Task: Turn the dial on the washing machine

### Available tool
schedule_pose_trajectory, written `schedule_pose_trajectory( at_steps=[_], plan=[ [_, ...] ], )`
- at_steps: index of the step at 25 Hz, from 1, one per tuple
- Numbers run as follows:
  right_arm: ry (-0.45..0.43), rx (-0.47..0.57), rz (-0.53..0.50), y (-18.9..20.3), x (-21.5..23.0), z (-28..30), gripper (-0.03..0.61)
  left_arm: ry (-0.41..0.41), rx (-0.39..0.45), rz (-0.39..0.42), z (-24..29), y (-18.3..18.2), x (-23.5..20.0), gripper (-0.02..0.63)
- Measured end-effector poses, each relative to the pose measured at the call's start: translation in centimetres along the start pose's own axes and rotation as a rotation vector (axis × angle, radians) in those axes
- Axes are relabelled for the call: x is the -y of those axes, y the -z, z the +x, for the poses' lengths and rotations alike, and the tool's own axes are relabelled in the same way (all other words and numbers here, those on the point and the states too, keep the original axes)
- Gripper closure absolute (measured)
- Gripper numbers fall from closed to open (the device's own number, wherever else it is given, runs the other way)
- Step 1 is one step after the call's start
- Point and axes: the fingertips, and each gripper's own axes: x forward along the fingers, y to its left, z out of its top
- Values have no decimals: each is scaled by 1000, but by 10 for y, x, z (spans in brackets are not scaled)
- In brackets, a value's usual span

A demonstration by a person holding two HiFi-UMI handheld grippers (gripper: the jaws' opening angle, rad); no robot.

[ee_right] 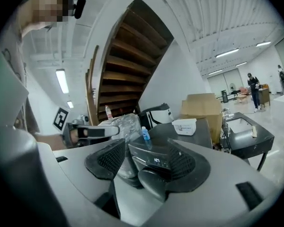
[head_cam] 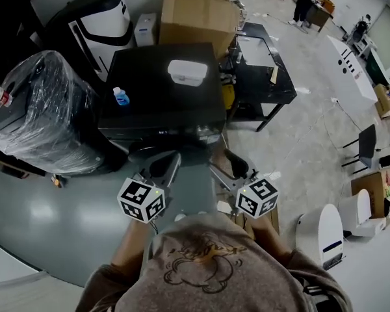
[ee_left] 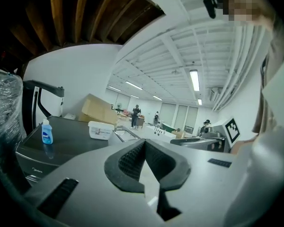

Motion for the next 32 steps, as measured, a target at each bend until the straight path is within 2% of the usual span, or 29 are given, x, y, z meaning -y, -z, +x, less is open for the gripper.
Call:
schedule_pose_trajectory(
  at_steps=[3, 5, 7, 11, 18, 21, 32],
  plan=[
    [18, 57, 21, -1, -6, -19, 313, -7, 16, 28, -6, 0, 6, 621],
    [52, 95, -19, -6, -3, -27, 337, -12, 31, 45, -8, 0, 8, 621],
    [72, 122, -93, -11, -3, -32, 464, -19, 49, 47, -9, 2, 10, 621],
    [82, 160, -102, -6, -2, -32, 564, -46, 88, 56, -14, 11, 8, 621],
    [98, 141, -58, 25, 7, -22, 574, -64, 101, 72, -11, 34, 9, 621],
    [99, 130, -54, 30, 7, -19, 574, -85, 102, 49, -14, 41, 4, 621],
    [110, 119, -47, 34, 10, -15, 574, -110, 119, 29, -21, 35, -3, 621]
  ],
)
